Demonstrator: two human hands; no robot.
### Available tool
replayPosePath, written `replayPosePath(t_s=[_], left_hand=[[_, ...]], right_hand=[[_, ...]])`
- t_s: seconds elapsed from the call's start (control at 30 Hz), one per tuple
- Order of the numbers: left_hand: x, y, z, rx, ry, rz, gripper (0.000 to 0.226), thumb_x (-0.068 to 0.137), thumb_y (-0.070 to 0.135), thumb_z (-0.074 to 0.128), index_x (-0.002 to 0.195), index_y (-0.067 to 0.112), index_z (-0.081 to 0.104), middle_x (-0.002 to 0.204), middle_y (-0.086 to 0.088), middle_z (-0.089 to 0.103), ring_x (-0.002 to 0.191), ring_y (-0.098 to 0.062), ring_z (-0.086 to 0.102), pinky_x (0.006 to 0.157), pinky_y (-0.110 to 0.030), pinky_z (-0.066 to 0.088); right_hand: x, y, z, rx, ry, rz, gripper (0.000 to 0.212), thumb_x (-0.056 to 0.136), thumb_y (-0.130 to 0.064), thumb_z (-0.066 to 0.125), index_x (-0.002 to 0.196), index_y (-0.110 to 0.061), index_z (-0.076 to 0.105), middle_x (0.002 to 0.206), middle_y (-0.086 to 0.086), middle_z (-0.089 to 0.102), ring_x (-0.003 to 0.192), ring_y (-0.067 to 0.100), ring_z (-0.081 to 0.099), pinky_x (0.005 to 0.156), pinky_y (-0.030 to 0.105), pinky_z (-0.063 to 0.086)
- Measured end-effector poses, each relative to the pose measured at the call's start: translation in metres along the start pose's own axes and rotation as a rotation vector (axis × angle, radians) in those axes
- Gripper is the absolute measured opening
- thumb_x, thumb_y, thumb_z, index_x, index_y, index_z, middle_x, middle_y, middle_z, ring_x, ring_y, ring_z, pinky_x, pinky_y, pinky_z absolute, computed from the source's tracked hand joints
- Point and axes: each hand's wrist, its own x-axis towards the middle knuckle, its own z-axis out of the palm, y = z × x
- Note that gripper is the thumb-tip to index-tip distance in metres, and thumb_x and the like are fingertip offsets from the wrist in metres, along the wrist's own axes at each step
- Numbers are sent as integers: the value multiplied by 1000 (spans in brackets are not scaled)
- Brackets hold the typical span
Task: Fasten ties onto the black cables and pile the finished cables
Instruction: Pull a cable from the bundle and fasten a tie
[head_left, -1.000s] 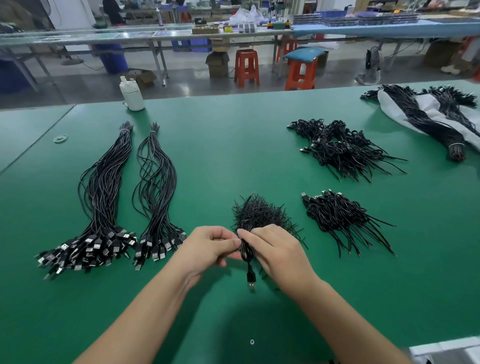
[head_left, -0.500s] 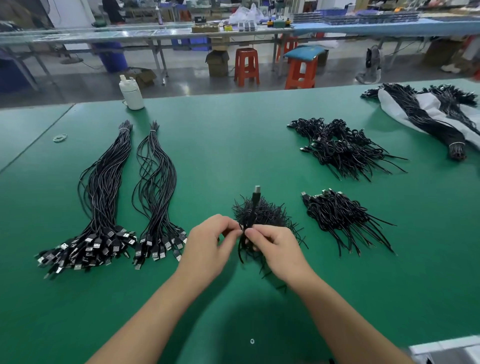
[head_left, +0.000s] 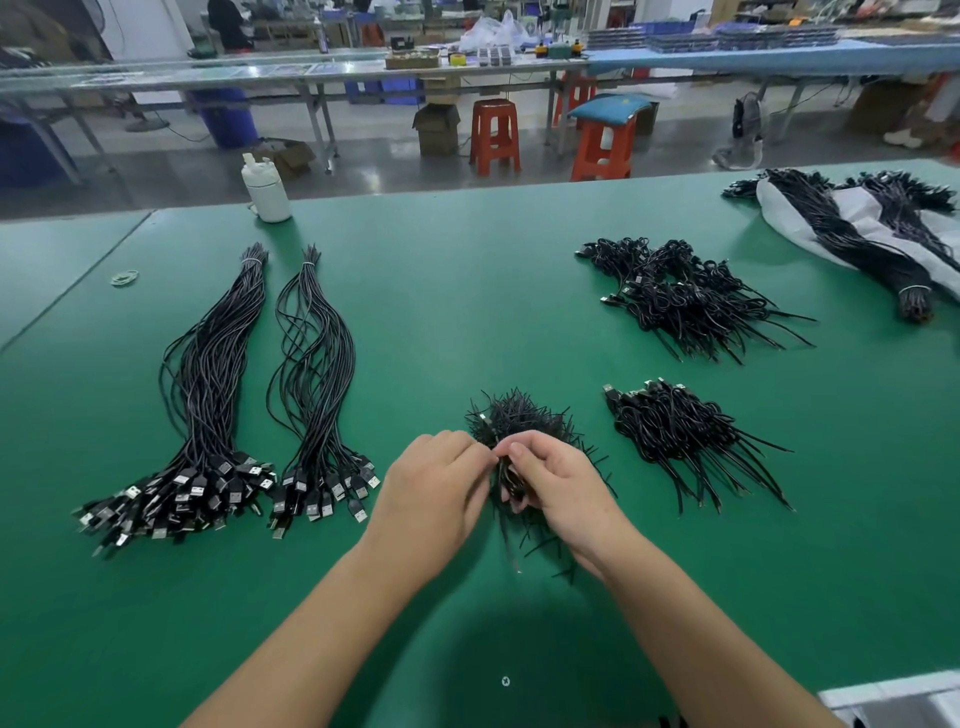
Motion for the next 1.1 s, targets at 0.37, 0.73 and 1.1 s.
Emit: replayPosePath(t_s=[0.37,0.73,1.1], left_hand=[[10,4,-11,-527,-74,-566,19,81,5,73,74,22,66,63,10,62,59,-2,52,60,-10,42],[7,3,-9,-445,-93,-430,15,86,15,72,81,27,65,74,12,65,71,-7,57,71,-24,48],[3,7,-1,-339,-49,-271,10,90,11,66,89,20,62,85,10,61,79,-10,56,74,-32,48]], right_hand=[[-2,-9,-2,-189,-89,-93,31,94,-4,63,125,-7,66,96,4,63,74,-4,59,72,17,50],[-2,-4,-5,-154,30,-98,35,94,-14,66,65,-31,73,68,-5,65,60,4,54,59,14,44],[3,4,1,42,48,-23,5,101,-13,55,104,-12,59,71,8,69,62,22,58,65,35,49]])
